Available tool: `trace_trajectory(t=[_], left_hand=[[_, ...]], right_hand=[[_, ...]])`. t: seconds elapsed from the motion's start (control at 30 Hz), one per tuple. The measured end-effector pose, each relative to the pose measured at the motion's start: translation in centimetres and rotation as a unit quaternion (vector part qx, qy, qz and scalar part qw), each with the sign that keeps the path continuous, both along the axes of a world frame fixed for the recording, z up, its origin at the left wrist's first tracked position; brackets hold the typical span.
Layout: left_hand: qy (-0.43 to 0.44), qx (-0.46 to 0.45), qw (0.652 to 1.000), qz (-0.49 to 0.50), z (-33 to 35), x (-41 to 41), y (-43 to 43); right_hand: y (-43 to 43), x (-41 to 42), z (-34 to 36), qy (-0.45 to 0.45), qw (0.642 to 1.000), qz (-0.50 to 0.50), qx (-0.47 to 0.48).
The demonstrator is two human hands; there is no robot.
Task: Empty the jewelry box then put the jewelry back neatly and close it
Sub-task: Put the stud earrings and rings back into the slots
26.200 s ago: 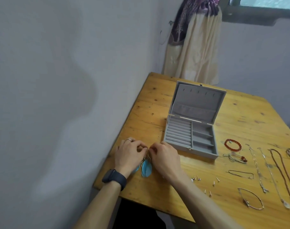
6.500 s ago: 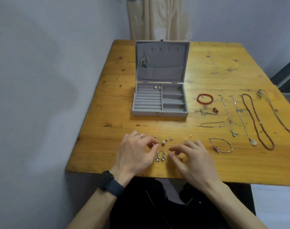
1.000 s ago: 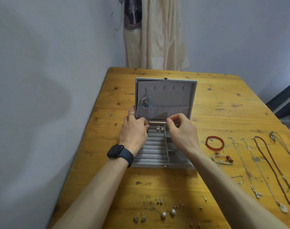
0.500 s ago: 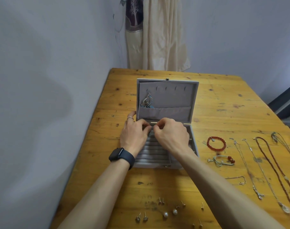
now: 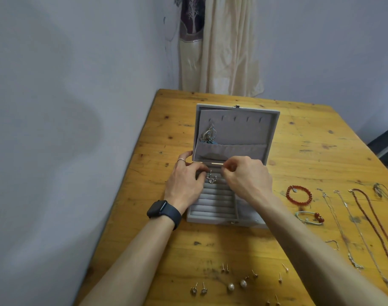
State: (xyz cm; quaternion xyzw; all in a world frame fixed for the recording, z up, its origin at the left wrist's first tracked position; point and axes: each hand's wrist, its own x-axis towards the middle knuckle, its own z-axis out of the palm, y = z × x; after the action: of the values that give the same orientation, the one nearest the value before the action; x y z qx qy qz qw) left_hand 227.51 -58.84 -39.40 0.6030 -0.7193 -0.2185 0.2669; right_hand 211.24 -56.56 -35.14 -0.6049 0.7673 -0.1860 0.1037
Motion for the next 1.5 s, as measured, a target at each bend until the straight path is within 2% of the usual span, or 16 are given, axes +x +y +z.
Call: trace_trajectory(t=[0.3, 0.5, 0.87, 1.07, 1.27, 1.4, 1.5], left_hand=[[0.005, -0.025, 1.0, 0.017, -0.6, -0.3, 0.4], [-0.001, -0.025, 1.0, 0.018, -0.6, -0.3, 0.5], [-0.002, -0.035, 0.999, 0.015, -0.6, -0.2, 0.6], [-0.005, -0.038, 0.999, 0.014, -0.6, -0.1, 0.8], [-0.009, -0.04, 0.999, 0.014, -0.5, -0.2, 0.9], [-0.029, -0.051, 0.998, 0.013, -0.4, -0.1, 1.0], [-0.046, -0.059, 0.997, 0.012, -0.3, -0.1, 1.1]], right_hand=[[-0.4, 1.3, -1.1, 0.012, 0.998, 0.054, 0.029], [-0.8, 0.8, -1.3, -0.002, 0.998, 0.058, -0.002], [-2.4, 1.4, -1.2, 0.086, 0.992, 0.085, 0.019], [-2.6, 1.5, -1.4, 0.085, 0.991, 0.104, -0.008], [-1.8, 0.8, -1.4, 0.092, 0.988, 0.098, -0.079], [-0.5, -0.5, -1.5, 0.053, 0.989, 0.109, -0.083], [0.6, -1.0, -2.2, 0.056, 0.985, 0.135, -0.089]])
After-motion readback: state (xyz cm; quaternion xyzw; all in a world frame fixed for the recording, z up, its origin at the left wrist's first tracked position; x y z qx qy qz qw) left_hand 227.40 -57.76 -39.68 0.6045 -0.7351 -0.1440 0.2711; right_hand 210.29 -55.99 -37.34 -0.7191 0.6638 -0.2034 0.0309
